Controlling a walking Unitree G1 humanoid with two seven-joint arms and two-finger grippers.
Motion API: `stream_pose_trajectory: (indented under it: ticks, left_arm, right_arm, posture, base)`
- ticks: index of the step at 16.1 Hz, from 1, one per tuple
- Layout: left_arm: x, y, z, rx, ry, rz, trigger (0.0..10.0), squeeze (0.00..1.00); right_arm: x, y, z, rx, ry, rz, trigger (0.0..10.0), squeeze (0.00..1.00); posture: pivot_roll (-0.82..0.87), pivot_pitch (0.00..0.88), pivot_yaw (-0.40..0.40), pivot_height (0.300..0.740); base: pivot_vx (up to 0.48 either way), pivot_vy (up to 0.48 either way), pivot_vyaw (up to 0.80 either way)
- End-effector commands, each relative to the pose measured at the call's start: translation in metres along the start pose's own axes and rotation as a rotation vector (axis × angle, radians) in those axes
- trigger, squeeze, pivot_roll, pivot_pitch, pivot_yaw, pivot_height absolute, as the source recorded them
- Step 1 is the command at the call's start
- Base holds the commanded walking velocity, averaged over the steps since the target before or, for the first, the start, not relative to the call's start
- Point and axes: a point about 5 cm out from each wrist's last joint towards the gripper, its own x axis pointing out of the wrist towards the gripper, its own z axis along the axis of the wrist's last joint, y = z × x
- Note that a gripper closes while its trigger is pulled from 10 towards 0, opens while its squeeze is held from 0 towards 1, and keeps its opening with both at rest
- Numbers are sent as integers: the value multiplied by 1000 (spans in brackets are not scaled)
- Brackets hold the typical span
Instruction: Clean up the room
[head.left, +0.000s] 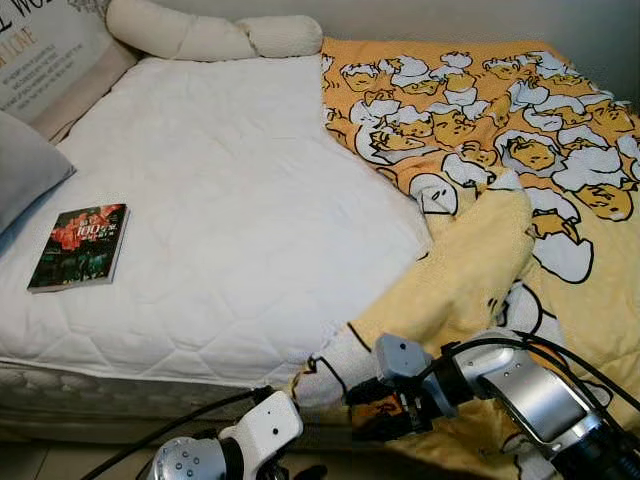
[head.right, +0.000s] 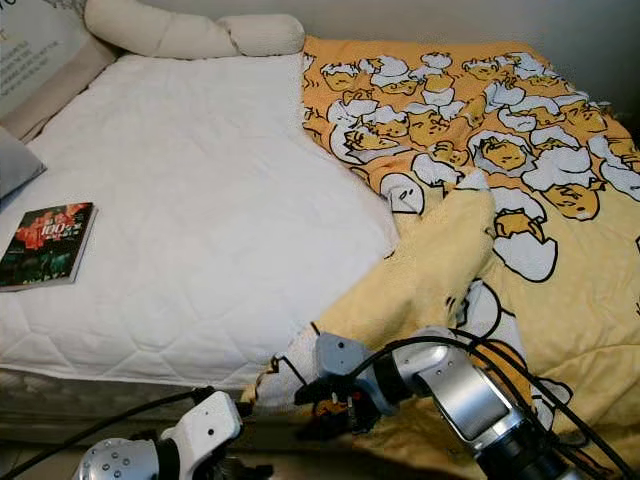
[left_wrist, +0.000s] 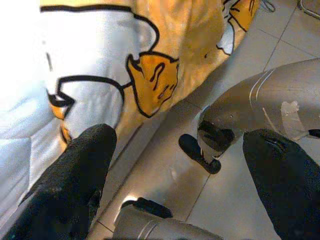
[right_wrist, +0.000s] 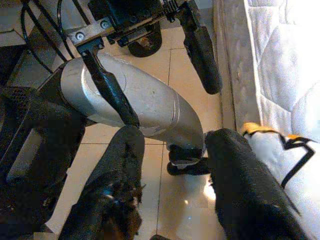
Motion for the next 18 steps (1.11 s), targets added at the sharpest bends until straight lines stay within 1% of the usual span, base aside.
stream_pose_trajectory:
  ticks: [1,3,4,6,7,8,9,10,11,12,13,14,15,16,17,18]
  left_arm:
    - [-2,7,1,12,-7,32,10000,0]
    - [8,28,4,16,-34,204,10000,0]
    - [16,37,12,9,-83,274,10000,0]
    - [27,40,23,-3,-144,290,10000,0]
    - [43,44,37,-21,-209,306,10000,0]
    - [63,49,51,-31,-254,324,10000,0]
    - [69,50,55,-34,-266,325,10000,0]
    - [81,52,61,-49,-279,305,10000,0]
    - [86,54,63,-58,-281,294,10000,0]
    - [98,60,66,-103,-269,249,10000,1000]
    - [102,64,67,-99,-257,246,10000,1000]
    - [104,68,67,-86,-247,266,10000,1000]
    - [107,72,65,-89,-234,283,10000,1000]
    - [108,82,62,-117,-220,338,10000,1000]
    - [107,86,60,-130,-214,359,10000,1000]
    - [108,87,59,-161,-224,352,10000,890]
  right_arm:
    - [-5,-7,1,1,2,-72,10000,1000]
    - [-10,-25,-6,39,8,-269,10000,1000]
    - [-15,-32,-10,88,-14,-390,10000,1000]
    - [-23,-40,-19,165,-33,-551,10000,1000]
    - [-36,-47,-32,262,-42,-759,10000,1000]
    - [-52,-49,-48,368,-57,-955,10000,1000]
    - [-56,-48,-53,399,-62,-1002,10000,1000]
    - [-65,-45,-61,449,-80,-1090,10000,1000]
    - [-69,-43,-63,455,-87,-1115,10000,1000]
    - [-82,-32,-66,456,-106,-1160,10000,1000]
    - [-88,-24,-66,444,-115,-1155,10000,1000]
    - [-92,-18,-65,437,-121,-1143,10000,1000]
    - [-96,-10,-66,435,-114,-1131,10000,1000]
    - [-102,3,-68,421,-88,-1103,10000,1000]
    - [-103,9,-67,414,-78,-1086,10000,1000]
    - [-103,14,-66,399,-66,-1072,10000,0]
  posture:
    - [153,0,36,740]
    - [146,0,23,740]
    - [142,0,16,740]
    - [132,0,12,740]
    - [98,0,15,740]
    - [71,0,19,740]
    - [56,0,21,740]
    - [20,0,27,740]
    - [-7,0,32,740]
    - [-62,0,39,740]
    - [-87,0,38,740]
    - [-98,0,38,740]
    - [-124,0,38,740]
    - [-156,0,42,740]
    - [-168,0,42,740]
    - [-181,0,41,740]
  base:
    - [0,0,0]
    - [0,0,0]
    - [0,0,0]
    - [0,0,0]
    - [0,0,0]
    - [0,0,0]
    - [0,0,0]
    - [0,0,0]
    - [0,0,0]
    - [0,0,0]
    - [0,0,0]
    - [0,0,0]
    - [0,0,0]
    - [0,0,0]
    - [0,0,0]
    - [0,0,0]
